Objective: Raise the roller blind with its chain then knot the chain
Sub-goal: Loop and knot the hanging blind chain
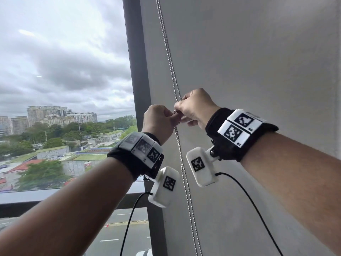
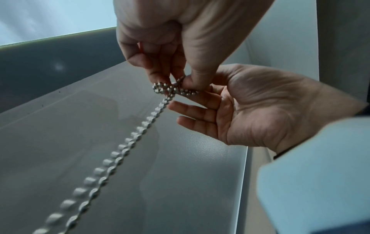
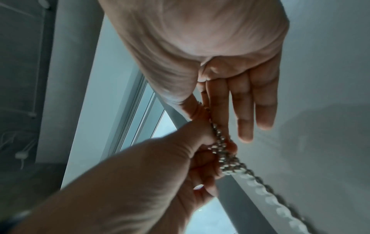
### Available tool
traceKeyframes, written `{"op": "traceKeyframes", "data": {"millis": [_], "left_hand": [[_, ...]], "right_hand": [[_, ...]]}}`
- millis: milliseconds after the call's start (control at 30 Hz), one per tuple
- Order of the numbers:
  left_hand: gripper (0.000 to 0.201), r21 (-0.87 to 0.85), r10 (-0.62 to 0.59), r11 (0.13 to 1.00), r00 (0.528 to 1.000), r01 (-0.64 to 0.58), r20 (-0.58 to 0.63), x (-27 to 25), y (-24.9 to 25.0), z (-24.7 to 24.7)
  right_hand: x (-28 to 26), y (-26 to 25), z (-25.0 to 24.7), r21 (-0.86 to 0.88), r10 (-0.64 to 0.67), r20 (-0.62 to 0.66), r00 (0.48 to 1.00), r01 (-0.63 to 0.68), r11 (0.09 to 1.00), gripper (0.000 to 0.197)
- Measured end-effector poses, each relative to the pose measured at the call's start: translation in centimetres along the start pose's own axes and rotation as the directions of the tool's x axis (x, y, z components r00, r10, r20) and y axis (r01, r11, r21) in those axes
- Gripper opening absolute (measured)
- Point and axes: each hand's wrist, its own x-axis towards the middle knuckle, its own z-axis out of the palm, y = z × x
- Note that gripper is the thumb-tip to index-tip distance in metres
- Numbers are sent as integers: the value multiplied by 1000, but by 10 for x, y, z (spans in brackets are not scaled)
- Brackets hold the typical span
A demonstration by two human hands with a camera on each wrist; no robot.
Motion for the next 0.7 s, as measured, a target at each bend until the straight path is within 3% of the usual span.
{"op": "traceKeyframes", "data": {"millis": [167, 367, 533, 700], "left_hand": [[19, -163, -26, 986, 1000, 23, -15, 1, -1, -3], [10, -67, -107, 990, 969, 124, 221, 2, 1, -12], [12, -194, -150, 963, 969, 189, 197, 5, 5, -15], [15, -255, -164, 943, 966, 213, 200, 5, 8, -19]], "right_hand": [[-3, 6, -6, 145, -36, -1, 999, 36, 989, 20], [5, 13, -6, 185, -21, -18, 1000, 24, 982, 13], [7, 18, -6, 226, -95, 46, 994, 82, 971, 9], [0, 23, -4, 309, -142, 134, 981, 95, 946, 31]]}}
